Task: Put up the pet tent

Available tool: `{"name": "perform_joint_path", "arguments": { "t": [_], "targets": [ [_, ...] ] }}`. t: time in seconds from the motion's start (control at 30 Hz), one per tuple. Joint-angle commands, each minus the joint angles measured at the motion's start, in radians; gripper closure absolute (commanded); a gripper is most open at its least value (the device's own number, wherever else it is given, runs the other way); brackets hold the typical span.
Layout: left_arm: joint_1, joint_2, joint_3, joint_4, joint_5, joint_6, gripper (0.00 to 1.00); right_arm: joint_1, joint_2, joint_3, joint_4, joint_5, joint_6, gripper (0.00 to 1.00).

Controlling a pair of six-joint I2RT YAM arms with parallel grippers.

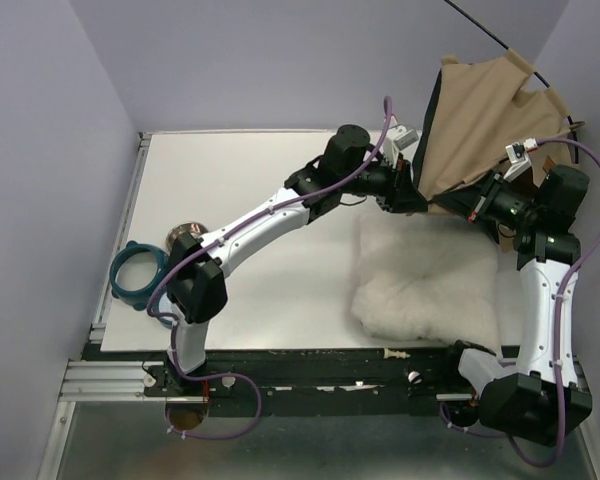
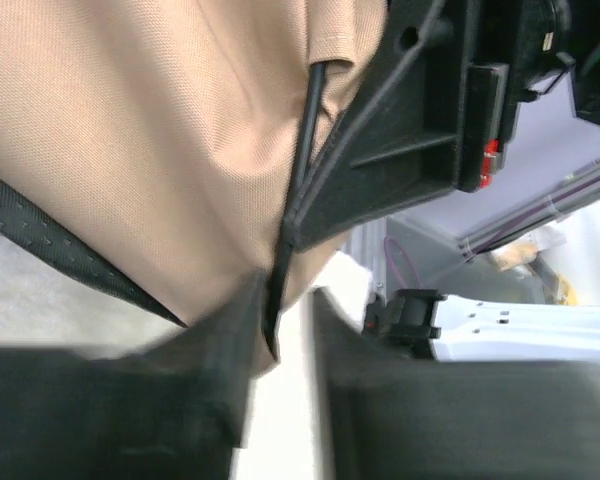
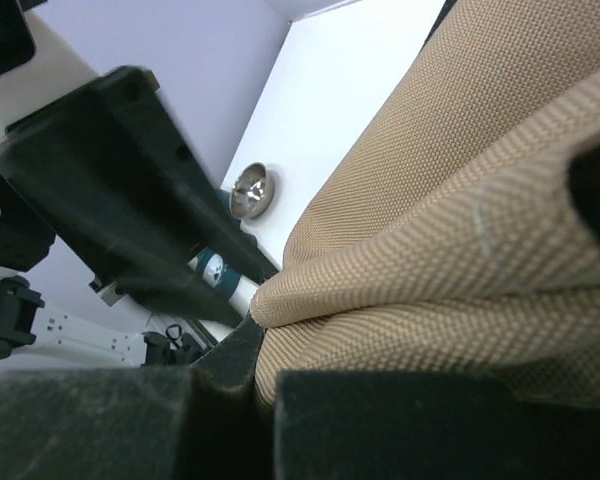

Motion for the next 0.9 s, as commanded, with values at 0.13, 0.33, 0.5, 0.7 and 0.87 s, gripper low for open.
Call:
{"name": "perform_joint_path", "arguments": {
  "t": [0.13, 0.33, 0.5, 0.7, 0.87],
  "targets": [
    [0.158, -0.307, -0.471, 0.430, 0.043, -0.064, 0.07, -0.006, 0.016, 0.014, 0.043, -0.042, 0.101, 0.99],
    [0.140, -0.398, -0.704, 0.534, -0.044, 0.231, 0.16, -0.011, 0.014, -0.018, 0.111, -0.108, 0.206, 0.99],
    [0.042, -0.358, -0.720, 0.654, -0.146, 0.378, 0.24, -0.011, 0.005, -0.035, 0.132, -0.136, 0.236, 0.99],
    [0.004, -0.297, -0.718, 0.809, -0.207, 0.478, 0.34, -0.011, -0.007, -0.036, 0.134, -0.148, 0.261, 0.99],
    [-0.004, -0.260, -0.706, 0.877, -0.201, 0.498, 0.39, -0.011, -0.015, -0.049, 0.132, -0.159, 0.269, 0.99]
  ]
}}
